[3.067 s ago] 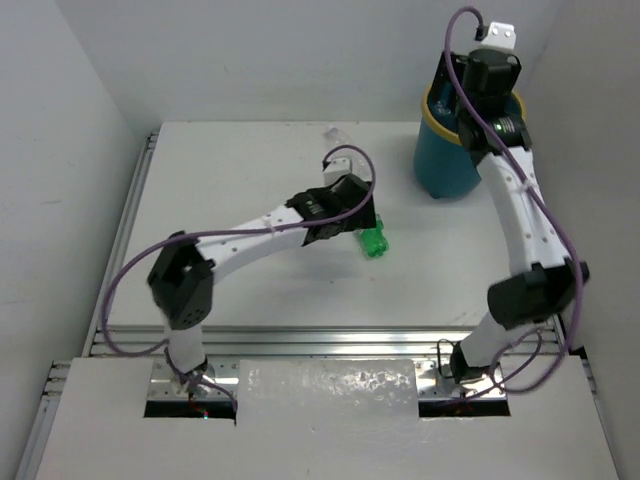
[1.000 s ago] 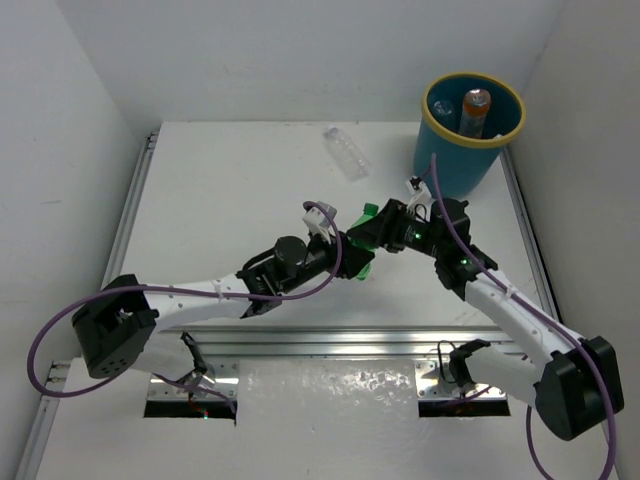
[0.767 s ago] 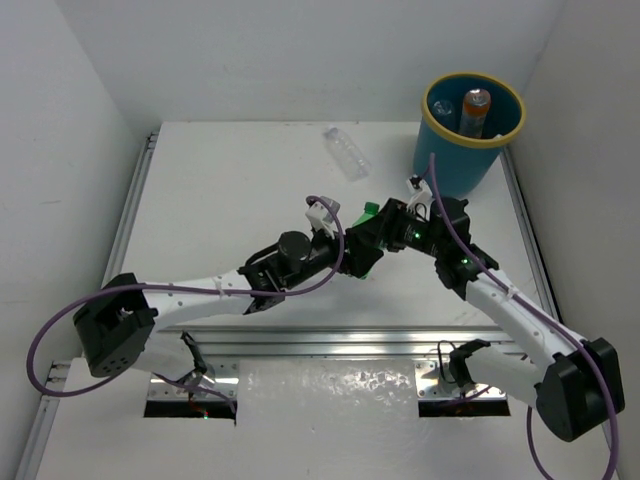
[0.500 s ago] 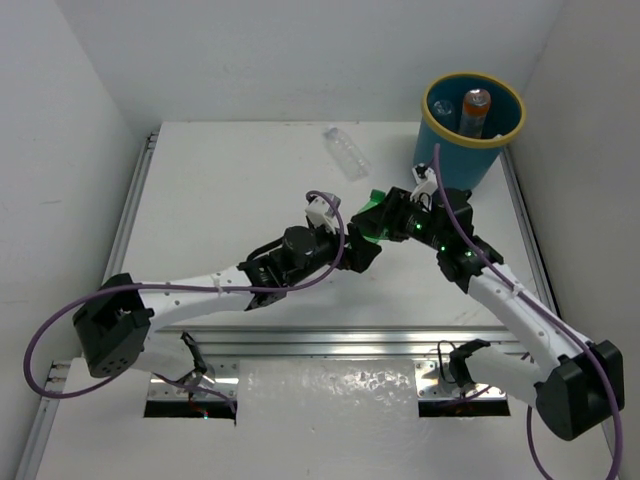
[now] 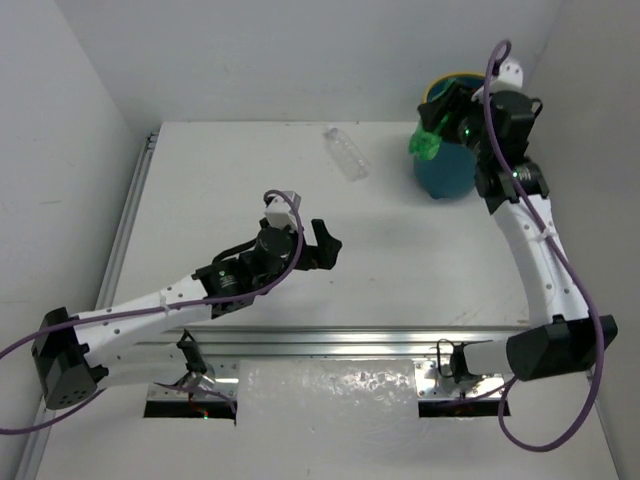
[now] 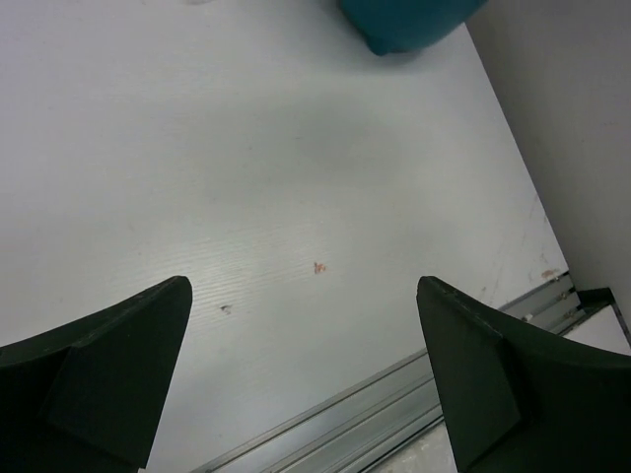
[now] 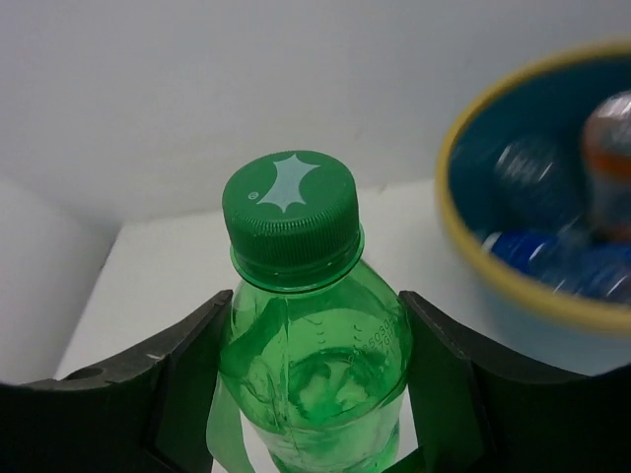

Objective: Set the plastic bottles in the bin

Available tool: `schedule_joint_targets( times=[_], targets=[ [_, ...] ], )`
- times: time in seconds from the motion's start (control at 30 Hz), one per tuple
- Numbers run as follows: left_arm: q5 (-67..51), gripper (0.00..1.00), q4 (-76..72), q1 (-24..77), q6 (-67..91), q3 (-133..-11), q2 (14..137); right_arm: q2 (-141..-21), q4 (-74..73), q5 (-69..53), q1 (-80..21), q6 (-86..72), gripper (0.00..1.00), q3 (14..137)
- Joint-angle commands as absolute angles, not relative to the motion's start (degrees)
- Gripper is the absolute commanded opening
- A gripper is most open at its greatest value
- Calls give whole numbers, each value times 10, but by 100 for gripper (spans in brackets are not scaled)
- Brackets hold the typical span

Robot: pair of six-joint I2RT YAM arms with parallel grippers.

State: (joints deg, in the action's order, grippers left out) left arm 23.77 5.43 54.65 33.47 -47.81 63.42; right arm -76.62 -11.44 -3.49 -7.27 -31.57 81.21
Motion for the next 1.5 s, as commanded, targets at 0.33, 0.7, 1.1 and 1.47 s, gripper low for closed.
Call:
schedule_joint_targets(
  times=[0.33,0.7,1.1,1.47],
  targets=[
    [252,96,114,528,349,-485,649,-1078,-83,170,-33,-55,6,1172],
    [229,96,144,457,372,-590,787,-1107,-97,174,-21,-61,99,1195],
    [349,95,218,431,356,-957,1094,-880,-315,141,-49,-250,99,1041],
    [429,95,87,409,249,-1353,1443,-383,-265,-19,-170,-351,99,508]
  ],
)
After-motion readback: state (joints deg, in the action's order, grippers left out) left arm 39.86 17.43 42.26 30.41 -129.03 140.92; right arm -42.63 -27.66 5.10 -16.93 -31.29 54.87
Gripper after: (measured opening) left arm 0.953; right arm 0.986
